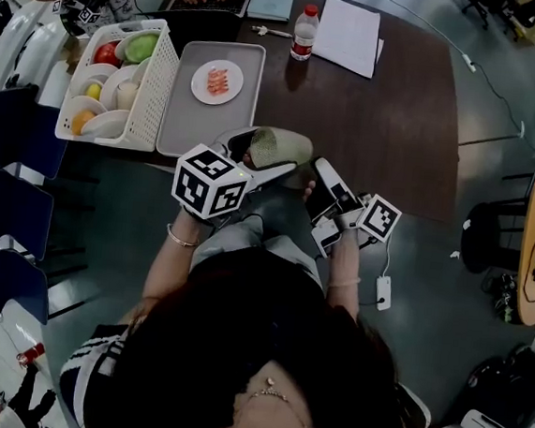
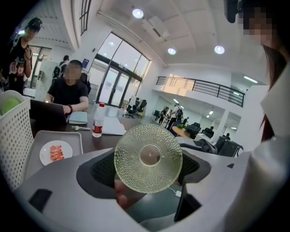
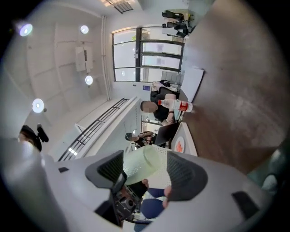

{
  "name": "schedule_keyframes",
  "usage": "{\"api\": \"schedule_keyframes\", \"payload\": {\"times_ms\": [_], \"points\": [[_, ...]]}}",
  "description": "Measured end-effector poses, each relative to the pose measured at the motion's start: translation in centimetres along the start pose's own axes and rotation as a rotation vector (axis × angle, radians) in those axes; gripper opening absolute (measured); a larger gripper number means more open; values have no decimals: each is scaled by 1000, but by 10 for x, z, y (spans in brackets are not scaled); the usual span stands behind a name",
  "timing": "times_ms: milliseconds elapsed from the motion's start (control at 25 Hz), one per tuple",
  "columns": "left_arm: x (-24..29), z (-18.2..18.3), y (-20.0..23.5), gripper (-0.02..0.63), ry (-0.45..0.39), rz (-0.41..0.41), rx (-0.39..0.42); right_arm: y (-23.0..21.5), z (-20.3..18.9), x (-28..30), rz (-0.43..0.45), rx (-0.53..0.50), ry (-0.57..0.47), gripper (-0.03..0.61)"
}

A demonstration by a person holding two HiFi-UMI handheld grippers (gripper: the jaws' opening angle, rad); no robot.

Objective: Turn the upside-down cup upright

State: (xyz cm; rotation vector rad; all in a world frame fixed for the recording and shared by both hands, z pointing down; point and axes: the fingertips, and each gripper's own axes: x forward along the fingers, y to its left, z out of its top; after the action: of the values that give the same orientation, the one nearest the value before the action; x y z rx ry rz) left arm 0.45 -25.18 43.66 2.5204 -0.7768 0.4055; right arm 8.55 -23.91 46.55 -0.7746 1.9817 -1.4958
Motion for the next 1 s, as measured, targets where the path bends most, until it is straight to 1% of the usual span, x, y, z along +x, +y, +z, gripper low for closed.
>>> {"api": "schedule_keyframes", "payload": {"times_ms": [200,360,440,640,800,920,1000], "points": [[14,-14,15,400,123,68,92,-11,6,-8,-108,-97,-13,294],[29,-33,21,400,236,99,189,-9,7,-9,-137,-177,-13,265],[37,-43,24,400,283,117,232,-8,7,-10,-149,-199,-13,251],[56,-68,32,400,369,126,304,-11,6,-15,-168,-179,-29,239],[70,-86,42,400,435,132,354,-12,7,-18,-175,-198,-27,235],[78,-97,49,400,484,137,395,-17,6,-21,-184,-159,-43,232],[84,-104,53,400,515,136,424,-15,6,-21,-178,-190,-35,230]]}}
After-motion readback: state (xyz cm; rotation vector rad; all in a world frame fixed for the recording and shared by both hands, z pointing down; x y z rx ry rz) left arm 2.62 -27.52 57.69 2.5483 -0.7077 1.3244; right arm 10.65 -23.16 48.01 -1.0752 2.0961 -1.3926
